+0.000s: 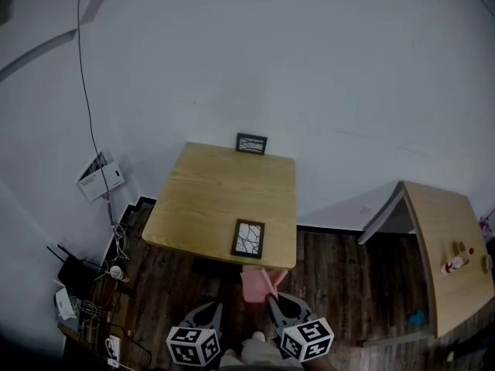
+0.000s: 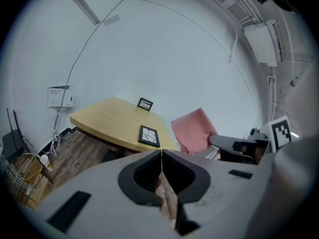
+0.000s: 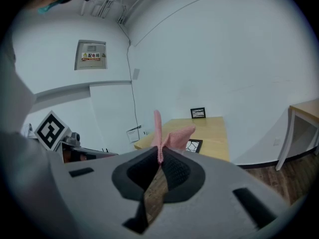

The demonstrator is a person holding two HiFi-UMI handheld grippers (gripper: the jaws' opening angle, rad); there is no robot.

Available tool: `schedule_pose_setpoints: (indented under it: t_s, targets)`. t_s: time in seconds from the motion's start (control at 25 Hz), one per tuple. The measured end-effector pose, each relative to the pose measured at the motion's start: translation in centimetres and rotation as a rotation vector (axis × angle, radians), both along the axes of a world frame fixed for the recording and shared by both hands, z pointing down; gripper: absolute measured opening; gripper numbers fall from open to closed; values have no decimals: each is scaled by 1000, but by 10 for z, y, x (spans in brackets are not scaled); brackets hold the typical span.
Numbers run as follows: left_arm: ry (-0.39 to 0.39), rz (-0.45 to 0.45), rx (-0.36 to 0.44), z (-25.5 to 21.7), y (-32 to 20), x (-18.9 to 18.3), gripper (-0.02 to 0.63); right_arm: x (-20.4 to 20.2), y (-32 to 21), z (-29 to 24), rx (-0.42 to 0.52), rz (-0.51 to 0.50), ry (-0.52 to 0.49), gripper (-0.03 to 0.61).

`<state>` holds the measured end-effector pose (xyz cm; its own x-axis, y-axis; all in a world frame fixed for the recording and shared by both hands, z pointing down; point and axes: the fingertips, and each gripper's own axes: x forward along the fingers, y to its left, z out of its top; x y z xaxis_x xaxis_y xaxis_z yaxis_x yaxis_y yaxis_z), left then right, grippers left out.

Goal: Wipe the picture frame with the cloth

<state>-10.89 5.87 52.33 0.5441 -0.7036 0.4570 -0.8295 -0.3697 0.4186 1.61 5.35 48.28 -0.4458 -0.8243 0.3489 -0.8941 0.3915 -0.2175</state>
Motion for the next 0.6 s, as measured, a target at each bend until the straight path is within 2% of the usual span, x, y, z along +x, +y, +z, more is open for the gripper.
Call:
schedule_pose_setpoints:
  t_s: [0.6]
  targets:
    - [-2, -19, -25, 7, -93, 15, 5, 8, -109, 1, 10, -43, -9, 9]
